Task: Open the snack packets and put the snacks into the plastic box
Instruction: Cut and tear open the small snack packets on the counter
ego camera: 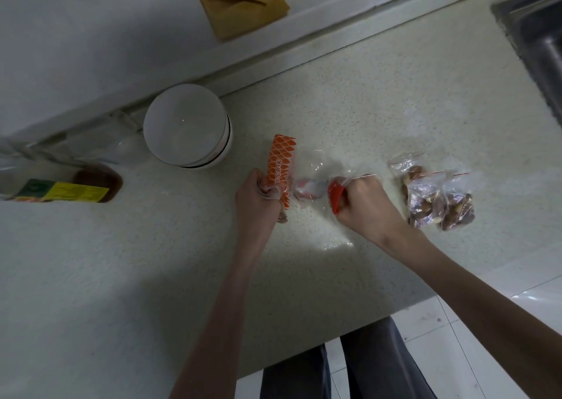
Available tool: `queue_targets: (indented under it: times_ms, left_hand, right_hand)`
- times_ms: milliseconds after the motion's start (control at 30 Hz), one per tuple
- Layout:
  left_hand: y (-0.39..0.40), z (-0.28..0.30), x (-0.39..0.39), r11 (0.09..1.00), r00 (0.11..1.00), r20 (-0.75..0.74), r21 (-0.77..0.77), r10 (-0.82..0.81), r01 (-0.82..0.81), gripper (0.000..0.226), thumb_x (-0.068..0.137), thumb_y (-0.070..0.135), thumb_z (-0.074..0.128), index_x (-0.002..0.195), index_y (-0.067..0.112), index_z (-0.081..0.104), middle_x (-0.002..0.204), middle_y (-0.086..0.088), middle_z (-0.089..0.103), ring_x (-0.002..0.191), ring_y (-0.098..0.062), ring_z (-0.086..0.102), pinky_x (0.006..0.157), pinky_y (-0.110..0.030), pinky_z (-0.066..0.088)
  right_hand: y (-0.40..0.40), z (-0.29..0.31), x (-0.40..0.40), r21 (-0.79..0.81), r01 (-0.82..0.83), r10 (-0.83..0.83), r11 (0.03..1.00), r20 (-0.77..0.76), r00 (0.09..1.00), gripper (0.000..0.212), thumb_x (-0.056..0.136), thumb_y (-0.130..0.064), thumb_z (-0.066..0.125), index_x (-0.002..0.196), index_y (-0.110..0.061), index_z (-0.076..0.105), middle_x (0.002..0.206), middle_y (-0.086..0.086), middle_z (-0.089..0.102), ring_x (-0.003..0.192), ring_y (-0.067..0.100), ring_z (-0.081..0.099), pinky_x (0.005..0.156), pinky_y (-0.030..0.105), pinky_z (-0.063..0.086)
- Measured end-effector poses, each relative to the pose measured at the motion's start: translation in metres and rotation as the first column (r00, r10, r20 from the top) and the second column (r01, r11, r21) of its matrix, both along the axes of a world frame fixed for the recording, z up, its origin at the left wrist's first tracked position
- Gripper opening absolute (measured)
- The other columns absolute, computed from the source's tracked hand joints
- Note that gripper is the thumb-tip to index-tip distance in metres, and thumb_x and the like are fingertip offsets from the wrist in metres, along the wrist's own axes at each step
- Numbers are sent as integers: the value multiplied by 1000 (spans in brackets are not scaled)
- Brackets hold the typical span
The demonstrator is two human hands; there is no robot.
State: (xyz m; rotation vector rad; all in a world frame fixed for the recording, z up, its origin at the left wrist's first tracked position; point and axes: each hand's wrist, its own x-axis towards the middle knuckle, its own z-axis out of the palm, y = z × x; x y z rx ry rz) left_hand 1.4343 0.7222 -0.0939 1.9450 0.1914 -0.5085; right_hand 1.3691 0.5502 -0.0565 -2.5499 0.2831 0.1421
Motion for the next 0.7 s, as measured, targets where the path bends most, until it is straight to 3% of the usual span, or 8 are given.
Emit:
queue_targets:
  times_ms: [100,167,267,367,467,567,633,700]
  left_hand:
    - [1,-1,-1,1000,1000,21,11,-14,14,27,88,3,59,72,20,44,71,-15,60,44,-19,59,39,-27,49]
    - [1,0,0,999,999,29,1,-32,32,43,87,2,57,63,34,39,69,-12,57,47,-21,57,40,-31,50]
    - [3,0,4,1000,998,60,7,-21,21,35,84,1,54,67,30,42,71,-16,58,47,-19,54,40,-30,48]
    - [4,1,8,999,996,89,-37,-1,4,13,79,3,50,75,13,42,70,-23,52,44,-20,48,39,-27,44]
    - [2,3,9,998,995,104,-61,8,-2,30,75,2,43,65,27,31,66,-22,37,49,-25,39,40,-29,36]
    - [2,-2,8,999,997,71,-39,31,-29,22,74,-7,39,70,14,34,71,-29,38,54,-34,38,43,-43,36]
    - [0,-3,6,998,999,35,-52,36,-34,15,74,-10,37,78,4,39,75,-29,43,57,-29,40,47,-42,39]
    - [-4,-2,3,997,999,18,-77,33,-31,30,73,-10,40,72,19,48,68,-8,50,56,-17,45,48,-36,39]
  right_hand:
    - [-4,0,0,108,5,-6,994,9,1000,20,79,-3,50,62,-6,61,51,0,48,47,17,47,55,22,34]
    - [-5,2,-1,145,6,-13,989,46,999,20,78,5,53,64,-7,62,55,-4,49,50,11,46,55,13,32]
    - [-3,6,-2,142,43,-57,989,102,993,22,79,5,53,66,-10,62,57,-10,45,48,4,39,51,14,31]
    - [-5,13,-5,198,64,-94,978,147,985,22,81,-2,53,80,-19,67,55,-15,46,51,-2,48,48,8,30]
    - [-7,17,-4,190,51,-80,980,148,986,27,80,-2,54,83,-27,63,54,-21,43,57,-10,51,48,1,30]
    - [-6,17,-1,97,65,-74,993,87,993,20,80,-5,57,76,-24,63,54,-15,41,49,-3,45,48,-1,30]
    - [-8,19,3,39,61,-64,997,77,995,18,78,-6,59,68,-20,61,53,-14,38,45,3,36,47,2,29]
    - [-9,19,7,-8,35,-35,999,67,997,17,76,-4,62,64,-16,61,50,-9,45,45,10,42,51,10,28]
